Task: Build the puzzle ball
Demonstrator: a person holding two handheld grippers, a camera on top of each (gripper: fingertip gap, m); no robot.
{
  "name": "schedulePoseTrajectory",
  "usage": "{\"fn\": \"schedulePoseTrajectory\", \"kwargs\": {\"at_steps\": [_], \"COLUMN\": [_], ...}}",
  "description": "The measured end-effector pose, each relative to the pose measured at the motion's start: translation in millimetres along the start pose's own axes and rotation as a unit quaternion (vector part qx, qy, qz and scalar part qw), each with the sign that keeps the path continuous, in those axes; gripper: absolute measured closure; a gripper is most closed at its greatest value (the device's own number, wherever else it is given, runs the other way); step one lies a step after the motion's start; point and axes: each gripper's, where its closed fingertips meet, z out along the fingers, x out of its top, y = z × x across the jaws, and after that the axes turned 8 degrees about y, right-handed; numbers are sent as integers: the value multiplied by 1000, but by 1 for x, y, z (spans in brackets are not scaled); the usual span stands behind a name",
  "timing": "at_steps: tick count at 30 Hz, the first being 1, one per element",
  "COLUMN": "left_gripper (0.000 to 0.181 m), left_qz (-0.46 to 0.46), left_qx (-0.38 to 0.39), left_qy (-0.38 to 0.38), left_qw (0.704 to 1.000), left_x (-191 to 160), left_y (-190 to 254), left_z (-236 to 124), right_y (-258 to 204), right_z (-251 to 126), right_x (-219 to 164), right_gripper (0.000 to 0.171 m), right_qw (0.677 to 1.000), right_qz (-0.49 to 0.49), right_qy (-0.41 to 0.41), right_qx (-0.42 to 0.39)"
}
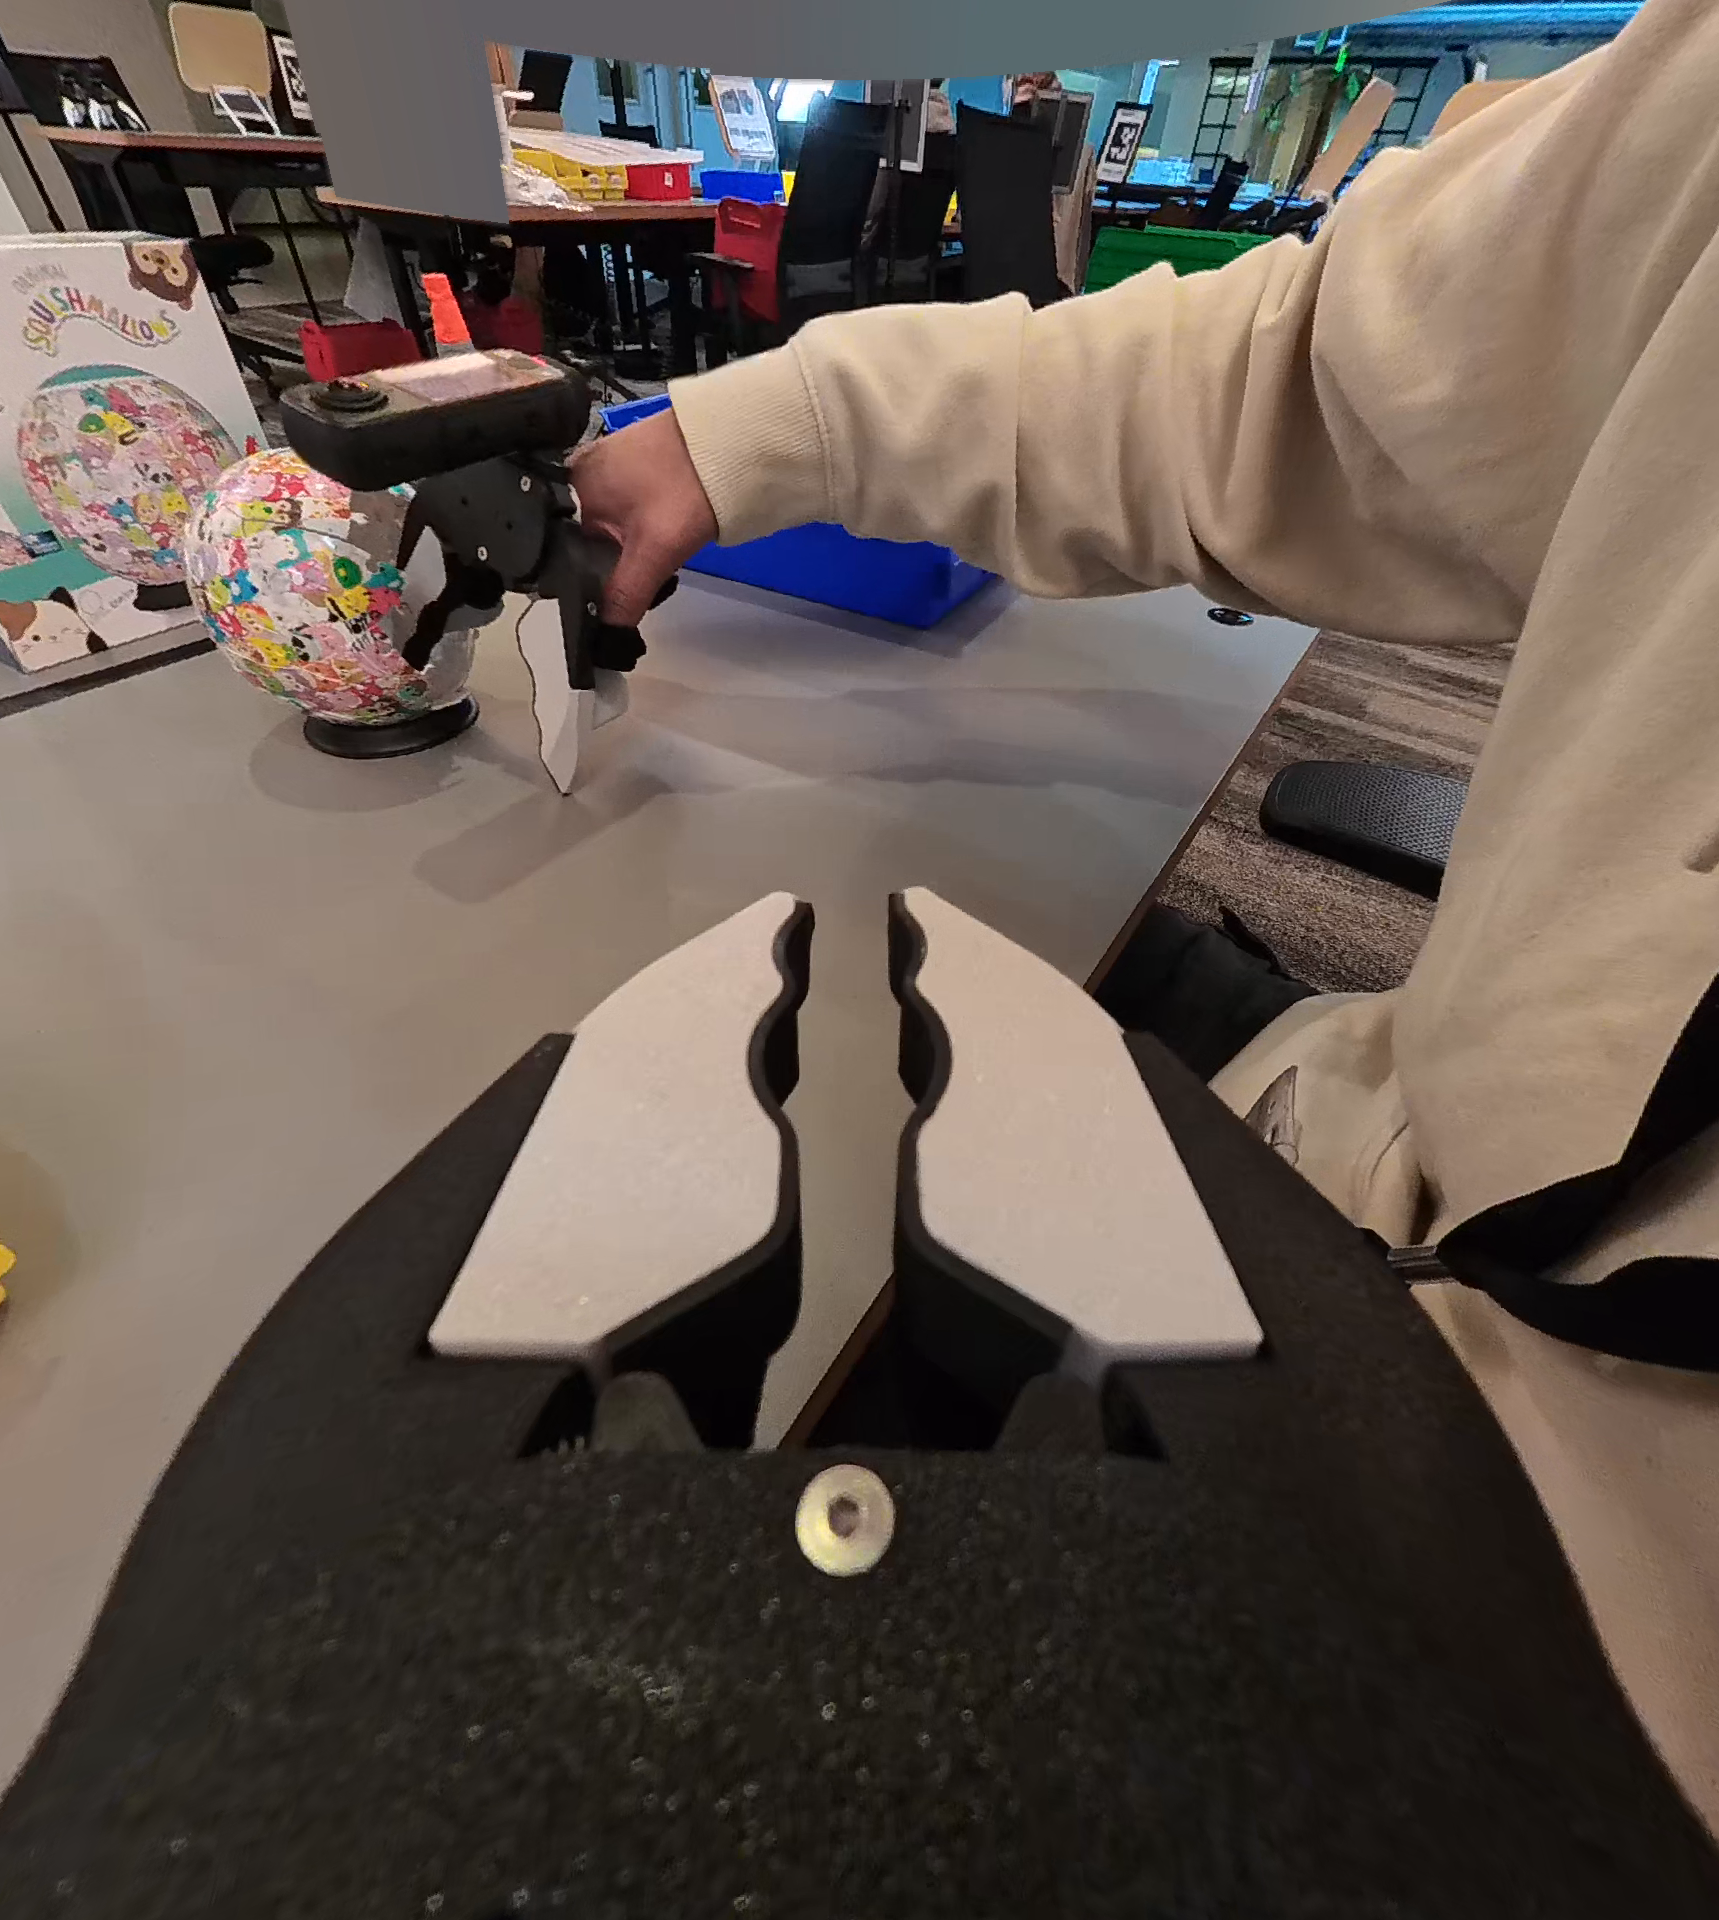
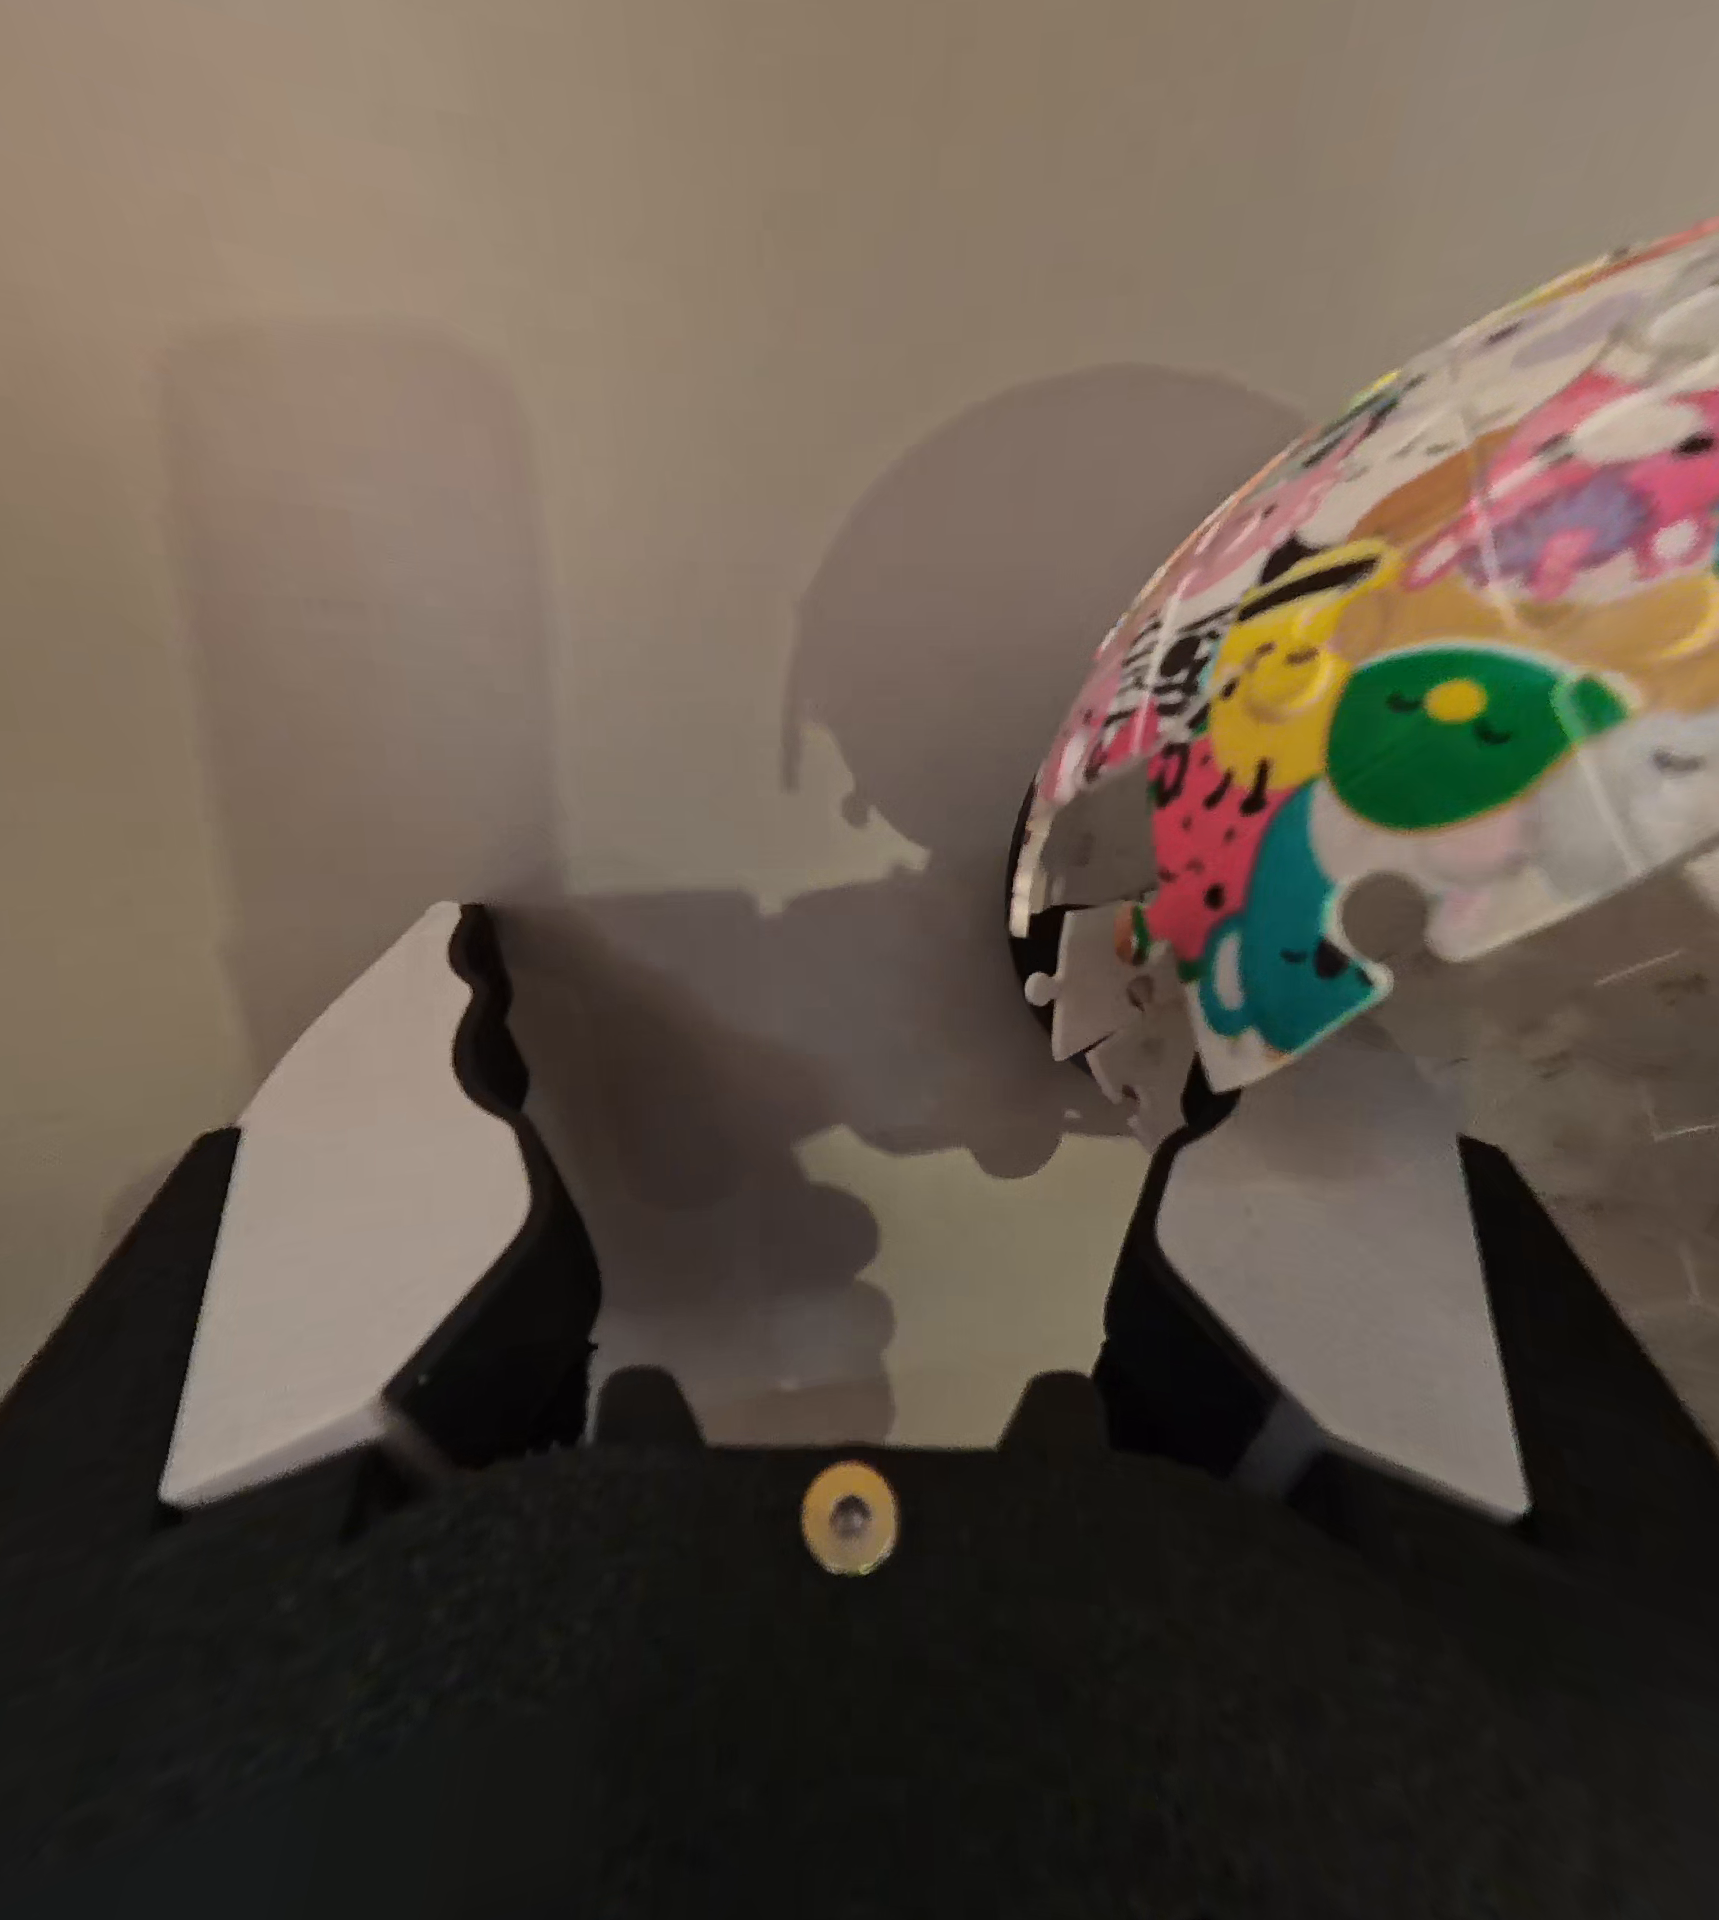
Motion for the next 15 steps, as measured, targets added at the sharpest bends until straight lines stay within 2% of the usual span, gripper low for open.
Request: {"fn": "schedulePoseTrajectory", "kwargs": {"at_steps": [15], "left_gripper": [168], "left_qz": [3], "left_qx": [1], "left_qy": [4], "left_qw": [1000], "left_x": [4], "left_y": [1], "left_z": [-1], "right_y": [-4], "right_z": [2], "right_x": [-7], "right_gripper": [43], "right_qw": [999], "right_qz": [9], "right_qy": [-38], "right_qx": [36]}}
